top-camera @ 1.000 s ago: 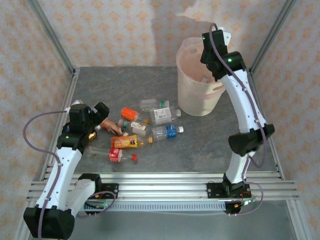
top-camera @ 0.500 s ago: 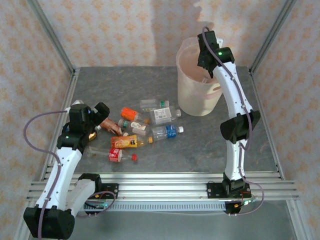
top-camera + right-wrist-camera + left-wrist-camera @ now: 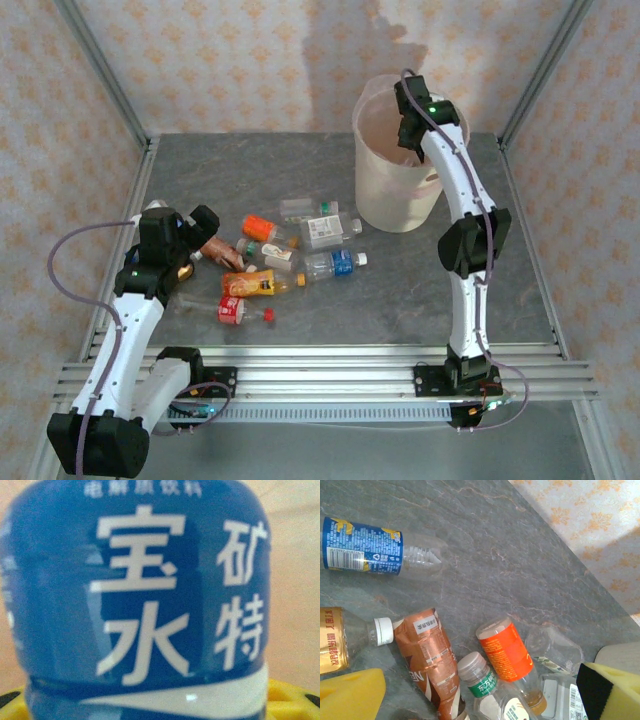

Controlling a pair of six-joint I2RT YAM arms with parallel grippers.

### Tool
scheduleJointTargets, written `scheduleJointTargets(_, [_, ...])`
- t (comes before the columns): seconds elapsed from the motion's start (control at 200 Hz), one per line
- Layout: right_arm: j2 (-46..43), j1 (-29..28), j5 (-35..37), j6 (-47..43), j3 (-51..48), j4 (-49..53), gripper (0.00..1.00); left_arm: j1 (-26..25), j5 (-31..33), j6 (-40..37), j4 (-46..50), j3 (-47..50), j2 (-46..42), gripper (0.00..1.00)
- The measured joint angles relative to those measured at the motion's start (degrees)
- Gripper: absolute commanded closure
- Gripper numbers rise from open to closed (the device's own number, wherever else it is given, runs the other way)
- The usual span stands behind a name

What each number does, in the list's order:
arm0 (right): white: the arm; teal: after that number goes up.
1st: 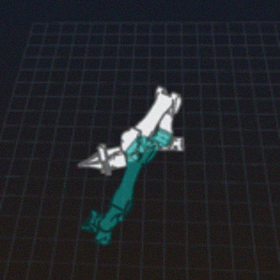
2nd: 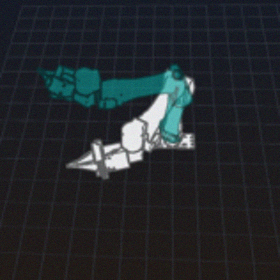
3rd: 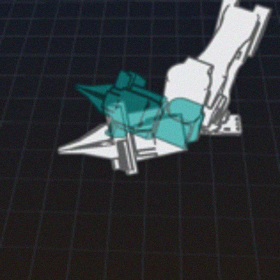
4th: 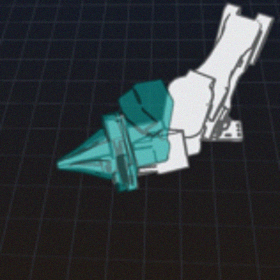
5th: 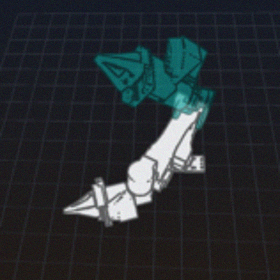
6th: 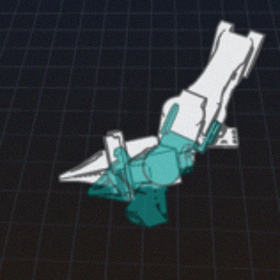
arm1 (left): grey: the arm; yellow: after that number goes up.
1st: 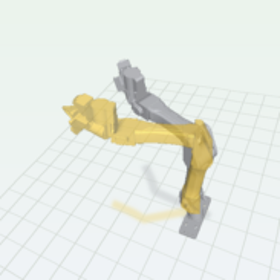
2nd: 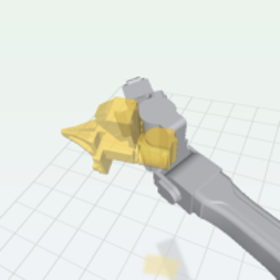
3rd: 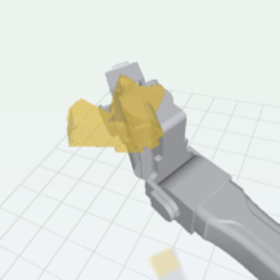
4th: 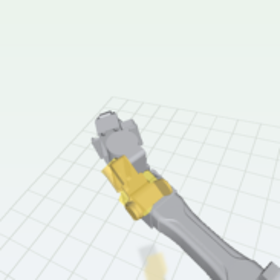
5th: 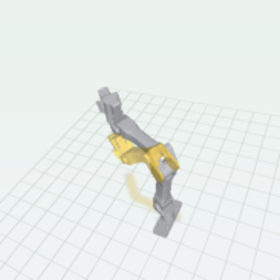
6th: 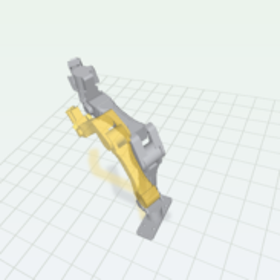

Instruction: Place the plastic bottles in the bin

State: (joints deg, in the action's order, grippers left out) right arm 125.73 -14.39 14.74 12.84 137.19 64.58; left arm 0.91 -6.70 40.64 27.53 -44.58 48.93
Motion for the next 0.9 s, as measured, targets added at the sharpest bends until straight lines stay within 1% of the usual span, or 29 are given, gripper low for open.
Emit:
scheduleJointTargets(0.21, [2.7,0.1,0.0,0.0,-0.2,0.0,0.33,0.0,0.1,0.0,0.7,0.0,0.0,0.00])
scheduleJointTargets(0.445, [3.4,0.1,0.2,-0.1,-0.2,-0.1,0.19,0.0,0.1,0.0,3.7,-1.3,0.0,0.00])
scheduleJointTargets(0.726, [3.4,0.1,0.2,-0.7,2.3,0.6,0.09,0.0,0.0,0.1,9.4,-3.0,-1.2,0.00])
scheduleJointTargets(0.901, [1.8,0.1,-0.8,-1.2,2.3,0.6,0.06,0.0,-0.2,0.5,13.9,-3.5,-1.6,0.00])
